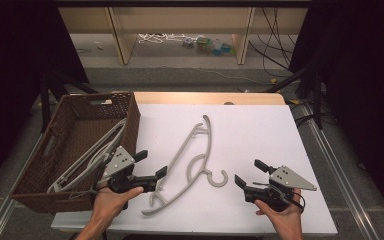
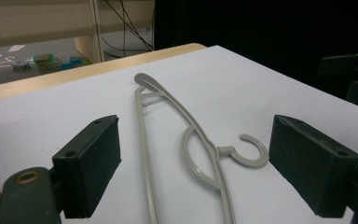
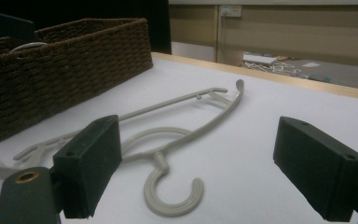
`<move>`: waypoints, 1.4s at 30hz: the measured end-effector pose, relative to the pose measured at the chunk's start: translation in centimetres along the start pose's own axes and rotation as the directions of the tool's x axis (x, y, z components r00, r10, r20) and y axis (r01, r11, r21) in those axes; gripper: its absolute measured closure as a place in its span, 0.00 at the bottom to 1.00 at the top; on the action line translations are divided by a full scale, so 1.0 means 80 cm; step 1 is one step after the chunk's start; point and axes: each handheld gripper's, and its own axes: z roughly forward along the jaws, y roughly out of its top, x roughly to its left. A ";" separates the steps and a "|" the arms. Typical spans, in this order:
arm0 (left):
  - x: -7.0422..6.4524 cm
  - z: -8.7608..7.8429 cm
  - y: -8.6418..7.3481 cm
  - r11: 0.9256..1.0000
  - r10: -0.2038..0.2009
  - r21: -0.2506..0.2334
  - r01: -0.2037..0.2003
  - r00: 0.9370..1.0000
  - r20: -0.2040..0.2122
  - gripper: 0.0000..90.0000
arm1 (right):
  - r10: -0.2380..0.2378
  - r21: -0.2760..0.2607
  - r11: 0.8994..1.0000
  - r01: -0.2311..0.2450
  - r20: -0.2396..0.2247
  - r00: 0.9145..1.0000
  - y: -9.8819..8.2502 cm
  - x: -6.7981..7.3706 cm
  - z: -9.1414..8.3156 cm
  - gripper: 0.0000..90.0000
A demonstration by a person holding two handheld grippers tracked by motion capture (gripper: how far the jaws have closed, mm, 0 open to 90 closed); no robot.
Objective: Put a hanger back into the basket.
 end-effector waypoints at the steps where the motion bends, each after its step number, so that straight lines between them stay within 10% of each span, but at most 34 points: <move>1: -0.001 0.001 -0.001 1.000 0.006 0.007 -0.006 1.000 0.005 0.18 | 0.001 0.000 1.000 -0.001 0.001 1.000 0.000 0.000 0.000 0.18; 24: -0.027 0.050 -0.025 0.981 0.074 0.170 -0.089 0.993 0.092 0.18 | -0.004 0.007 1.000 0.004 -0.006 1.000 0.000 0.001 0.001 0.18; 29: -0.037 0.070 -0.033 0.955 0.124 0.257 -0.148 0.986 0.110 0.21 | -0.006 0.016 1.000 0.006 -0.002 1.000 0.001 0.003 0.000 0.18; 35: -0.040 0.096 -0.038 0.906 0.171 0.369 -0.207 0.977 0.129 0.22 | -0.005 0.006 1.000 0.005 -0.008 1.000 0.001 0.005 0.000 0.18; 42: -0.040 0.120 -0.047 0.827 0.185 0.507 -0.243 0.969 0.163 0.25 | -0.013 0.014 1.000 0.013 -0.003 1.000 0.001 0.005 0.000 0.18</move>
